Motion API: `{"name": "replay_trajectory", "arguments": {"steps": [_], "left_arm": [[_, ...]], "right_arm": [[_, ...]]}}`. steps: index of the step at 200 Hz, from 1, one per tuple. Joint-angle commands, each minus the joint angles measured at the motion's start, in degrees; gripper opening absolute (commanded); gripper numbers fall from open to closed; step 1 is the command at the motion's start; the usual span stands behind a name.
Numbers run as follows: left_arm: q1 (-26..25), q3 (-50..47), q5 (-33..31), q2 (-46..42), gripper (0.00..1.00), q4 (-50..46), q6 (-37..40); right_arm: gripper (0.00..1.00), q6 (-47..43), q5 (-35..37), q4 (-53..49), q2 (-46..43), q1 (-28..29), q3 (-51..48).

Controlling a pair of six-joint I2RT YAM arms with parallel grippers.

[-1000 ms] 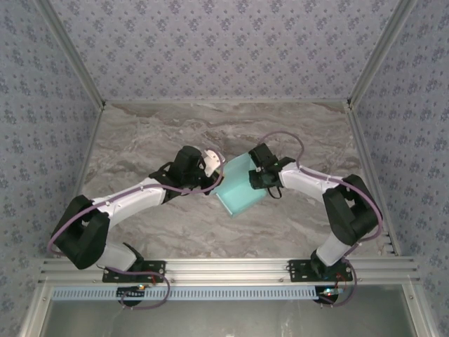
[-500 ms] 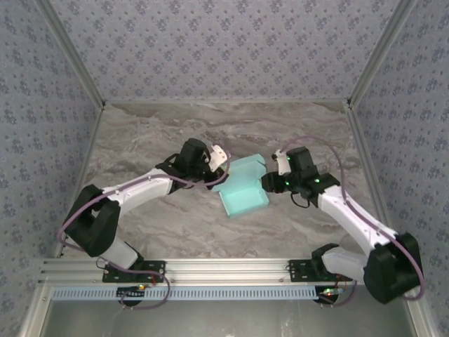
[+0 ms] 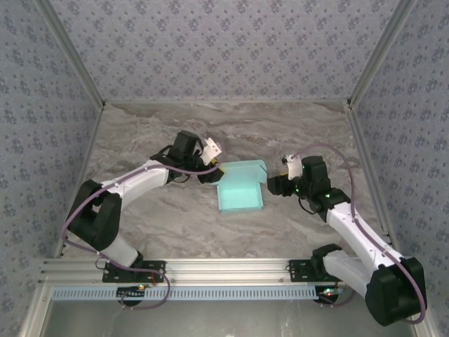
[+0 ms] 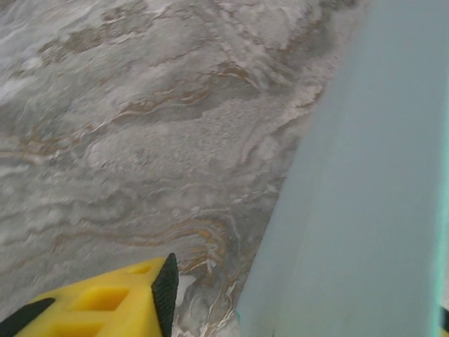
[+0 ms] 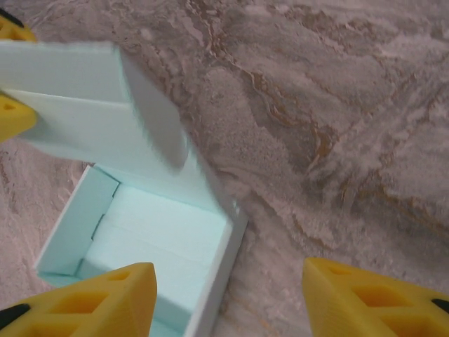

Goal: Fold the paper box

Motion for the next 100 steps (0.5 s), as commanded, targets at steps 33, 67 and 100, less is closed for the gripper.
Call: {"name": "replay_trajectory", "arguments": {"steps": [33,67,100], "left_arm": [[1.0,-12.5,3.3,-11.3,0.55,10.1,-13.2],[1.0,-18.1,-1.9,-17.1,0.56,12.7,-15.8],[1.0,-17.9,-3.7,-17.1,0.57,12.6,-16.6]], "right_arm": [[0.58,-7.3,-12.1,-3.0,11.6,-2.3,9.3],[0.59,-3.6,-14.0,-0.6,8.5,-1.6,5.2],[0.6,-3.0,-14.3,-5.1,4.3,-1.8,4.9]]}}
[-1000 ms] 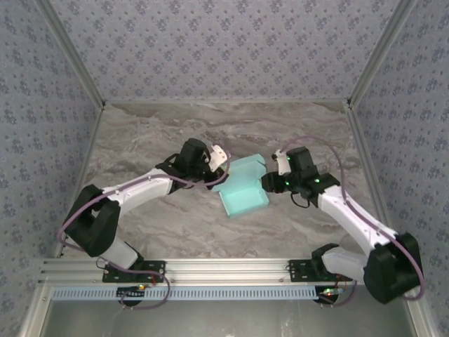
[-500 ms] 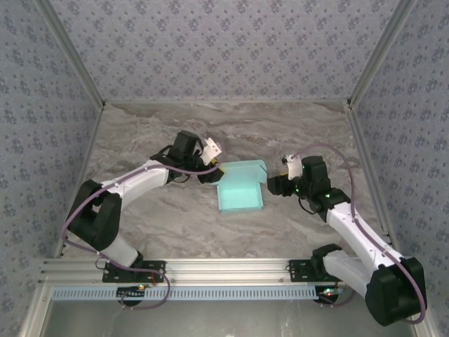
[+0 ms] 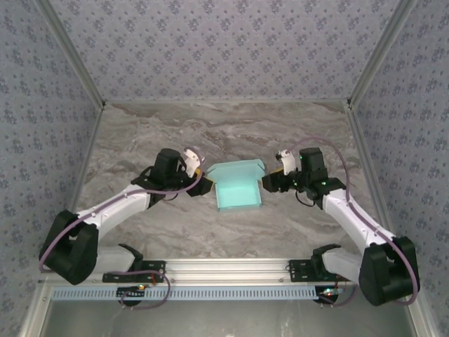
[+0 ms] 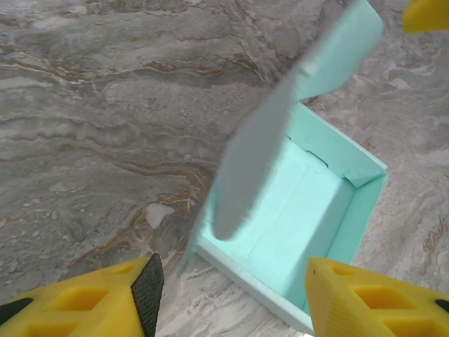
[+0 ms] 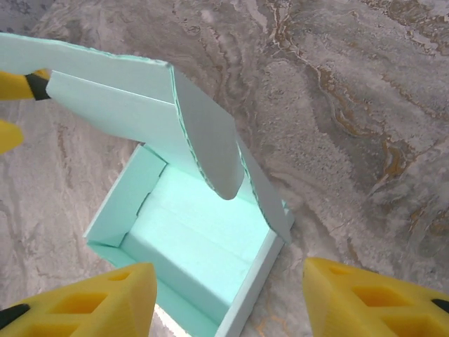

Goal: Fold the paper box

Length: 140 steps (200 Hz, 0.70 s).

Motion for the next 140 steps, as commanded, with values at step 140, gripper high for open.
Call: {"name": "replay_trajectory", "arguments": {"steps": [140], "left_arm": [[-2.0,4.5,-1.7,6.3,0.21,3.9,-6.7]], "right_arm": [[0.46,-0.7,5.7,-3.5,10.6,5.0,9.5]]}}
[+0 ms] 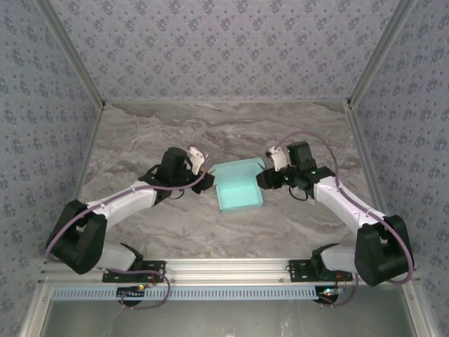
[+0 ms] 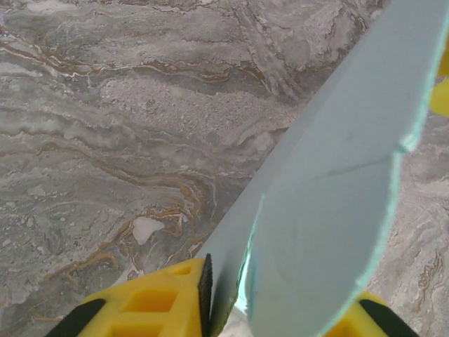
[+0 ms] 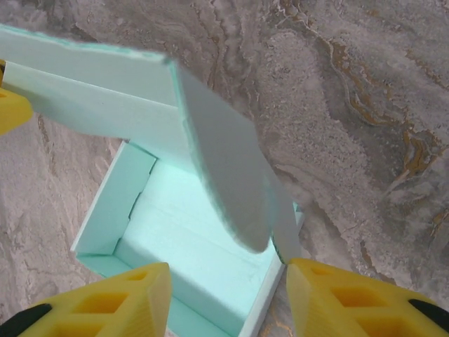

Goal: Fold the paper box

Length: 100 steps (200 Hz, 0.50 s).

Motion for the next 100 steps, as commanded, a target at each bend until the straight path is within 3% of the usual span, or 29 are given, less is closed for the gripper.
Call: {"name": "replay_trajectory", "arguments": {"steps": [1,17,67,100], "left_arm": [[-0.2,2.7,-0.4,1.0,0.2,0.3,-0.1],[-0.3,3.4,-0.7,1.6,0.17,-0.3,-0.2],[-0.3,5.0,-2.8,2.5,0.09,-1.7,0.5],[-0.3,6.6,-4.2,2.8,0.09,-5.0,6.8]], "right_arm": [[0.45,-0.3,1.2,0.4,0.9,0.8,2.2],[0.39,0.5,1.1,0.6,1.3,1.7,2.5],[0.39,2.8,3.3,1.1,1.1,5.7,2.6],[0.46,3.1,7.1,-0.9,-3.1,4.8,1.9]]}}
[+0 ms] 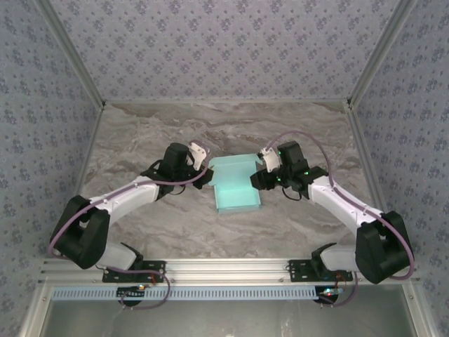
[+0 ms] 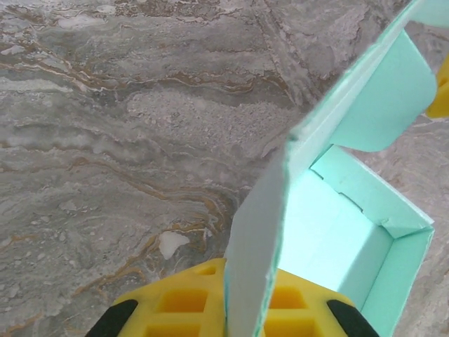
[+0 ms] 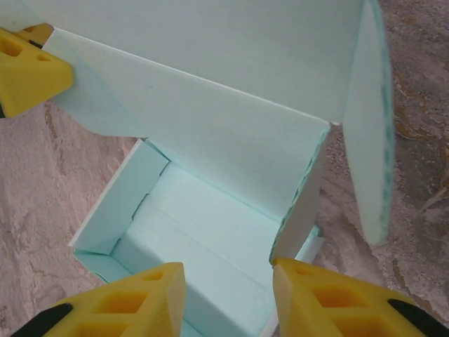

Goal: Fold the paper box

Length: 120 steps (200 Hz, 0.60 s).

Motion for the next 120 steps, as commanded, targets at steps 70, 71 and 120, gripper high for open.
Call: {"name": "replay_trajectory", "arguments": {"steps": [70,71,120], "left_arm": [[1.0,3.7,0.2,0.4,0.23,-3.2,5.8],[1.0,3.7,0.2,0.4,0.23,-3.2,5.7],[1.0,3.4,0.4,-0.2,0.29,-3.9,4.9]], "right_arm": [[0.6,-1.3,3.4,-4.1,-6.3,-4.5,0.6],[0.6,-1.3,3.5,-4.1,-6.1,-4.5,0.6],[0.57,-2.6,1.6,-2.1,1.5,-4.6,4.3]]}}
